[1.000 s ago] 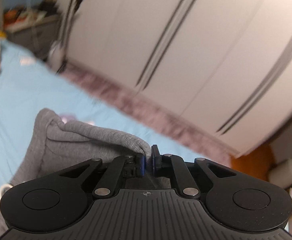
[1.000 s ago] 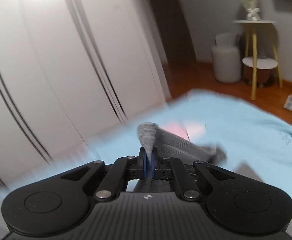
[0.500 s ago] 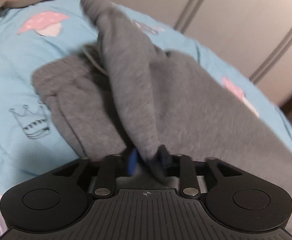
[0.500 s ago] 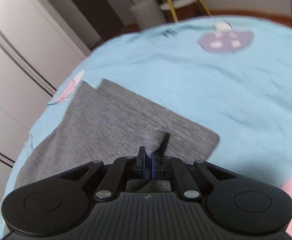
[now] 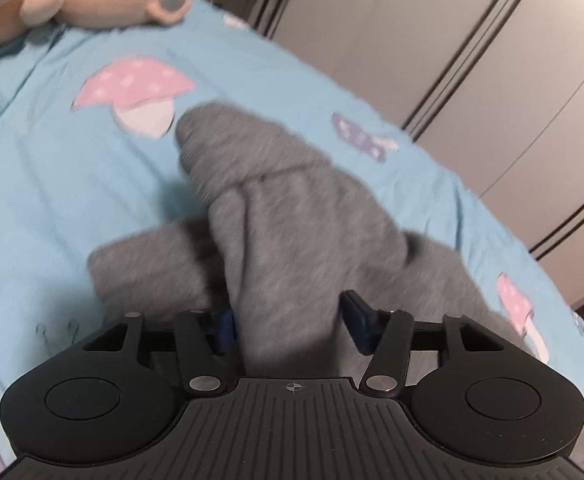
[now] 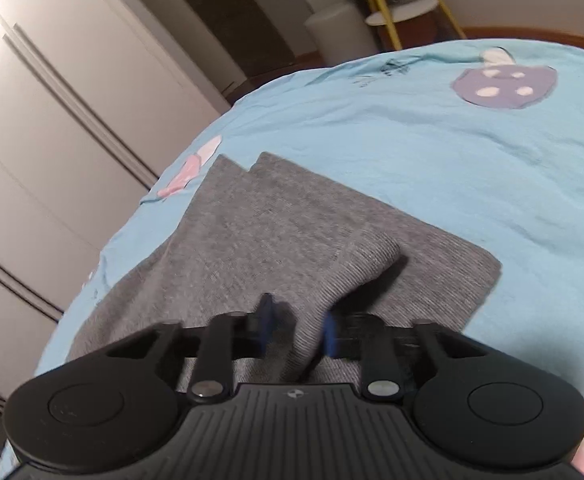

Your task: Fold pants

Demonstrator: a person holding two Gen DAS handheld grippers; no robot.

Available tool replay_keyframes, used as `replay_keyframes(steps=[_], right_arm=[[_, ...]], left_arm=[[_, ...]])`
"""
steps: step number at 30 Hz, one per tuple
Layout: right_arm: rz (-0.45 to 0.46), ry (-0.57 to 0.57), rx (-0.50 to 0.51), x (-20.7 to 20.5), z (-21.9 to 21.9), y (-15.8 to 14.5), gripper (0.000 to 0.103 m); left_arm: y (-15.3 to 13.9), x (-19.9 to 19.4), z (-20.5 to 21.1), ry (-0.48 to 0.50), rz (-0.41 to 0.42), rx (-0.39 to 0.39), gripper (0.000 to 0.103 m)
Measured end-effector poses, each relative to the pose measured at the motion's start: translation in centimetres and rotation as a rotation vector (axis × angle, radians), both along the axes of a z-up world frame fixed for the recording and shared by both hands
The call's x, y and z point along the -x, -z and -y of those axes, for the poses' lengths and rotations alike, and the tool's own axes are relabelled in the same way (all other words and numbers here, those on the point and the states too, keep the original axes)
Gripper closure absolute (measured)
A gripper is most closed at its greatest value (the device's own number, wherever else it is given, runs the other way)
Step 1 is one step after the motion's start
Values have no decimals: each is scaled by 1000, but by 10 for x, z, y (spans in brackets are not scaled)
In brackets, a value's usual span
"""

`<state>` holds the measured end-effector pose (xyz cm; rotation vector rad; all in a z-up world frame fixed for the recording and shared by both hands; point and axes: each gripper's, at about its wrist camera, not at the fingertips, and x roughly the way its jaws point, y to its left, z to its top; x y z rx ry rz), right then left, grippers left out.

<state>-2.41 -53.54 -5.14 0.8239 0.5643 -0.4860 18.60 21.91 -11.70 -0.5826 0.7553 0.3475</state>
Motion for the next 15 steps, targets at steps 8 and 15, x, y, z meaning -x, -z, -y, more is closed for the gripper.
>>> replay_keyframes(steps=[8, 15], right_arm=[[-13, -24, 62, -5, -8, 3, 82], [27, 30, -16, -4, 4, -25, 98]], left_arm=[[-5, -23, -4, 1, -33, 22, 81], [-56, 1, -6, 31, 126, 38, 90]])
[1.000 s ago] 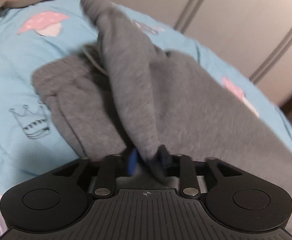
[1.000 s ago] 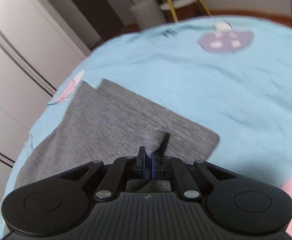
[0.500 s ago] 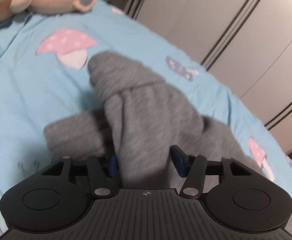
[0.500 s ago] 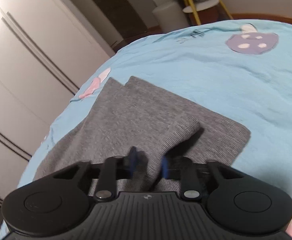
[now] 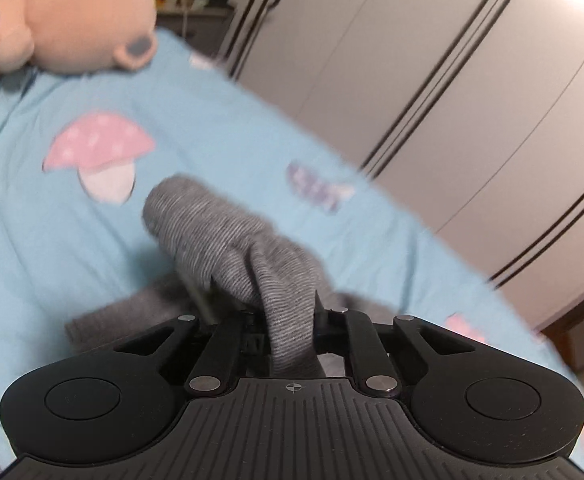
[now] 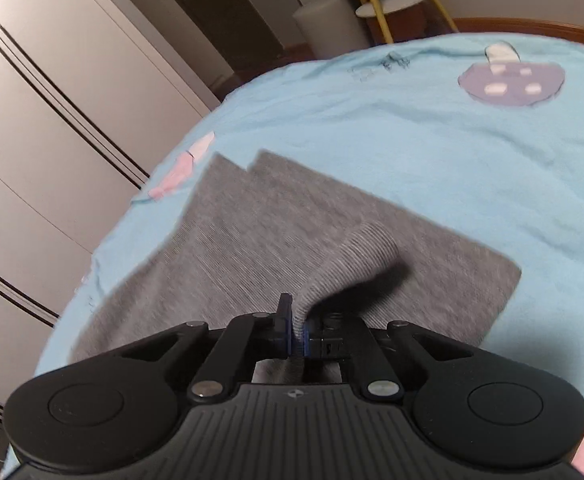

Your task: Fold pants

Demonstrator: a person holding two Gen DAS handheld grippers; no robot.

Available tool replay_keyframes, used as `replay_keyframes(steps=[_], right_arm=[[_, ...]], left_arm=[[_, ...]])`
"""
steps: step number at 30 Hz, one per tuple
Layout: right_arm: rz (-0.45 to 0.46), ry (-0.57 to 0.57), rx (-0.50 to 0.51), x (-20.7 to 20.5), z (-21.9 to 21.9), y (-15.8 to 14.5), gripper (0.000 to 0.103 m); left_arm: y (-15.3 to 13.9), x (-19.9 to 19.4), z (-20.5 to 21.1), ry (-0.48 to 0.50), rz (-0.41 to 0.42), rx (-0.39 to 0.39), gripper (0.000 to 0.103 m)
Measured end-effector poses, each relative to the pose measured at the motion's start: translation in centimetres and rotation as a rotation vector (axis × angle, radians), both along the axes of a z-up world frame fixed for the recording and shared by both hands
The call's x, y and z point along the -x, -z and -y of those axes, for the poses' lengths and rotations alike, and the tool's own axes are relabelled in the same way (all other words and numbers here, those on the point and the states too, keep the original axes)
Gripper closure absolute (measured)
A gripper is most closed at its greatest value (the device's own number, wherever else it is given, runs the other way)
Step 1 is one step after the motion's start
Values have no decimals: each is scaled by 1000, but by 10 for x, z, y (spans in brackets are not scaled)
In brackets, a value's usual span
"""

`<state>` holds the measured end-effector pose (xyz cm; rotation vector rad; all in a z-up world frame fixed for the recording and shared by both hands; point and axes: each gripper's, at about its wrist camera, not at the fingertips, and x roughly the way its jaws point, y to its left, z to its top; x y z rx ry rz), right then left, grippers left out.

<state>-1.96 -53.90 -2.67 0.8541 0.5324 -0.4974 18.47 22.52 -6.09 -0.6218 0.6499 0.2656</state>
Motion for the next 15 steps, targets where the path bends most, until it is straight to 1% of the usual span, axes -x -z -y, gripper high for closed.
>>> replay_keyframes(steps=[2, 3, 4, 5, 6, 7, 8, 9, 10, 11, 12, 14, 15], right_arm=[[99, 7, -4, 12, -1, -19, 98], [141, 17, -13, 19, 0, -27, 98], [173, 21, 5, 27, -1, -33, 98], [174, 33, 46, 33, -3, -36, 98], [147, 43, 97, 37, -3, -36, 98], [90, 51, 135, 39, -2, -30, 98], [23, 62, 138, 37, 2, -19, 98], [-61, 75, 130, 35, 6, -4, 98], [-157, 78, 124, 30, 8, 13, 98], [-181, 73, 128, 30, 7, 21, 97], [-171, 74, 142, 31, 5, 19, 97], [-166, 65, 163, 29, 3, 10, 97], [-161, 65, 174, 30, 1, 8, 97]], left_arm=[[-10, 18, -5, 8, 57, 38, 90], [-9, 28, -7, 13, 64, 43, 90], [-4, 36, -8, 15, 56, 39, 90], [6, 43, -7, 13, 27, 26, 89], [21, 46, -6, 14, -37, -2, 88], [37, 47, -5, 10, -116, -40, 83], [56, 49, -4, 5, -193, -64, 78], [73, 52, -4, 5, -231, -61, 77], [79, 59, -2, -2, -202, -64, 75], [78, 64, -1, -10, -165, -70, 72], [75, 67, 1, -19, -150, -69, 68], [69, 68, 2, -35, -140, -64, 54], [65, 69, 3, -49, -142, -75, 51]])
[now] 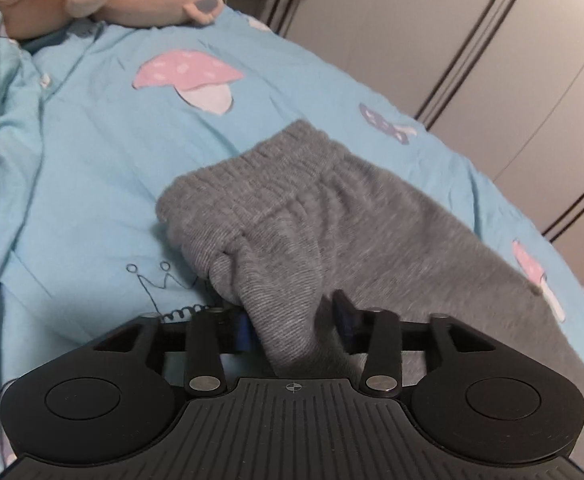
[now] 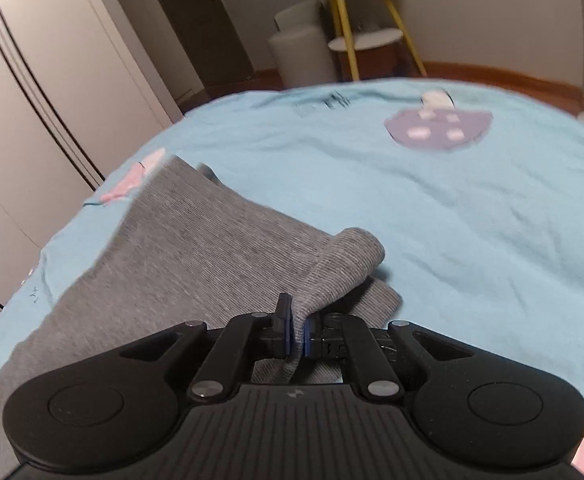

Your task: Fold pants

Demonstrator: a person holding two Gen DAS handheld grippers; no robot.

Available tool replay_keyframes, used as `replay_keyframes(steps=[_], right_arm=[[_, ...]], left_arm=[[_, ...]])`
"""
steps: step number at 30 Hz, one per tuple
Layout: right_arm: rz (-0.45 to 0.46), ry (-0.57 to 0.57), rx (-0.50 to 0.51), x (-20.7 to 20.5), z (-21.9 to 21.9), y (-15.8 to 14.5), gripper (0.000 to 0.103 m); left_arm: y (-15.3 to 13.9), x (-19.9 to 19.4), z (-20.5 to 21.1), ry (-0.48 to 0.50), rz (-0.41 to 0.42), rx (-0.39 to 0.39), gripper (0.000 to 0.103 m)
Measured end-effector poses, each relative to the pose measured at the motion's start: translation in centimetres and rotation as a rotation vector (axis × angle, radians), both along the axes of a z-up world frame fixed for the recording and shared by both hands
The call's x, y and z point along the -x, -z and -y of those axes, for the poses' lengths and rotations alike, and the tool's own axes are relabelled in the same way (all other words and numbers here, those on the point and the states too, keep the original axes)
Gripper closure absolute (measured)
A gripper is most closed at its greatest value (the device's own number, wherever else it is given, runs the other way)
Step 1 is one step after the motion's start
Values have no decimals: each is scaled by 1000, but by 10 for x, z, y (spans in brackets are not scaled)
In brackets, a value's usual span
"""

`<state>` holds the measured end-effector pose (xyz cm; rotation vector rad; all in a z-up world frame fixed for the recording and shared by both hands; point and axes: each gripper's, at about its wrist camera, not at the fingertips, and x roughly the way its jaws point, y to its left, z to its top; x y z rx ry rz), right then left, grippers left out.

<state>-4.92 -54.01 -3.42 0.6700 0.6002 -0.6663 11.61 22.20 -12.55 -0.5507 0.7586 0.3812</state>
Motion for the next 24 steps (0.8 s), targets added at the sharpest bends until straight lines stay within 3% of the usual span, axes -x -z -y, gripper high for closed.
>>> replay_keyframes(steps=[3, 4, 5, 7, 9, 12, 16, 18, 21, 24], right_arm=[[6, 29, -24, 9, 2, 3, 95], [11, 49, -50, 13, 5, 6, 95], [27, 61, -70, 15, 7, 6, 94], [44, 80, -91, 18, 11, 5, 89], [45, 92, -88, 21, 11, 3, 83], [41, 93, -94, 23, 9, 2, 69], [49, 98, -92, 27, 4, -2, 50], [38, 110, -80, 28, 2, -4, 28], [-1, 122, -64, 30, 1, -4, 28], [40, 80, -158, 29, 6, 6, 28]], left_arm=[[-13, 5, -5, -7, 23, -26, 46], [-15, 8, -9, -13, 43, -14, 38], [-15, 11, -13, -24, 57, 1, 23], [-13, 17, -20, -88, 49, 0, 14], [-10, 22, -25, -121, 28, -2, 14], [-3, 34, -32, -132, 18, 81, 12], [4, 34, -31, -76, 24, 155, 8], [8, 27, -26, -63, 3, 159, 7], [15, 17, -20, -41, 13, 208, 7], [14, 0, -12, 0, 36, 214, 11]])
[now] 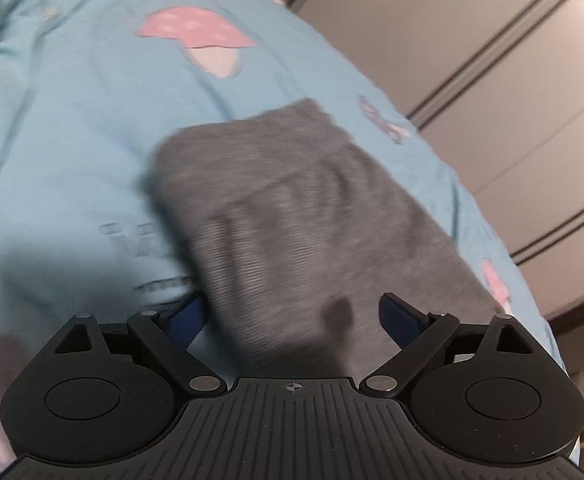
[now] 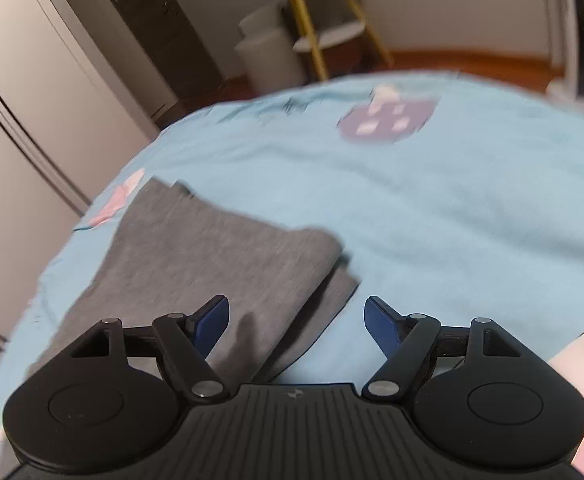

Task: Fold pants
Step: 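Open both grippers and release the folded sweatpants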

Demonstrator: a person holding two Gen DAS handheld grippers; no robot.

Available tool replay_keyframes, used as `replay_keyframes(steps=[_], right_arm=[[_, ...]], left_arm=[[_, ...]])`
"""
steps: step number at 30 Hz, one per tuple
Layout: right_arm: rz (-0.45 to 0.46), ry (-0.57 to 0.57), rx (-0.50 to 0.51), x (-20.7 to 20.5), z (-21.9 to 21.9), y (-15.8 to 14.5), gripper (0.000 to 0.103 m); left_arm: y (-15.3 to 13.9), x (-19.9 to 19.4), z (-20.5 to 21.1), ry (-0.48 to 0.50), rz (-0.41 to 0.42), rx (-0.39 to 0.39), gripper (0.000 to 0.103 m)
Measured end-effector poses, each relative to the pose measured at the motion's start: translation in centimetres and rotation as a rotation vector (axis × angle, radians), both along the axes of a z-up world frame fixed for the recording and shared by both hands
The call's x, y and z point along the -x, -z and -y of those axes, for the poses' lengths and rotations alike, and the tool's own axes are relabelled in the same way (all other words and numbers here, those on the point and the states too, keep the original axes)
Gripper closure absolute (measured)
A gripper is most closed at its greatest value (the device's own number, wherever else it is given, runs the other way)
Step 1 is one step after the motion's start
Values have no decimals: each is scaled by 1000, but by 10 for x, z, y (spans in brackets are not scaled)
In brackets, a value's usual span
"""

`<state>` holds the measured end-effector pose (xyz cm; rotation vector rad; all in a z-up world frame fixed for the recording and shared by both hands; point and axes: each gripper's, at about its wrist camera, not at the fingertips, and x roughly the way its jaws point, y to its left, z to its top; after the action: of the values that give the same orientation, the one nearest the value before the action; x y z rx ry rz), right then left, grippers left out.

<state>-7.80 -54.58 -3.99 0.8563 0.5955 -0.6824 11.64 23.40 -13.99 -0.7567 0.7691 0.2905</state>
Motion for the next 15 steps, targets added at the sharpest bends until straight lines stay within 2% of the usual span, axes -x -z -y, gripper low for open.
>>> replay_keyframes(steps=[3, 4, 5, 6, 7, 8, 9, 10, 11, 12, 13, 14, 15], right_arm=[[12, -36, 10, -9, -2, 3, 30], [17, -51, 17, -12, -3, 2, 33], [25, -75, 17, -15, -5, 2, 50], [21, -93, 17, -19, -7, 2, 61], [0, -95, 35, -21, -10, 3, 67], [-10, -99, 56, -23, -11, 2, 87], [3, -99, 66, -22, -12, 1, 95], [50, -87, 62, -17, -10, -3, 95], [93, -75, 69, -13, -9, -7, 95], [105, -58, 94, -10, -10, -12, 95], [68, -44, 129, -12, -11, -15, 95], [-8, -31, 168, -16, -13, -14, 91], [-102, -16, 196, -22, -14, -12, 71]], left_arm=[[-5, -16, 12, 17, -32, -86, 22], [-6, -19, 15, 15, -53, -109, 33], [-8, -20, 17, 13, -66, -141, 44], [-10, -19, 18, 13, -66, -161, 50], [-12, -17, 17, 9, -62, -178, 61], [-14, -13, 16, 3, -51, -186, 68], [-15, -8, 13, -4, -40, -177, 68], [-16, -3, 10, -14, -36, -164, 67], [-18, 1, 7, -32, -56, -159, 57], [-19, 3, 5, -68, -76, -170, 51], [-24, 10, 5, -114, -85, -200, 38], [-30, 16, 7, -152, -87, -247, 24], [-37, 20, 11, -173, -86, -297, 21]])
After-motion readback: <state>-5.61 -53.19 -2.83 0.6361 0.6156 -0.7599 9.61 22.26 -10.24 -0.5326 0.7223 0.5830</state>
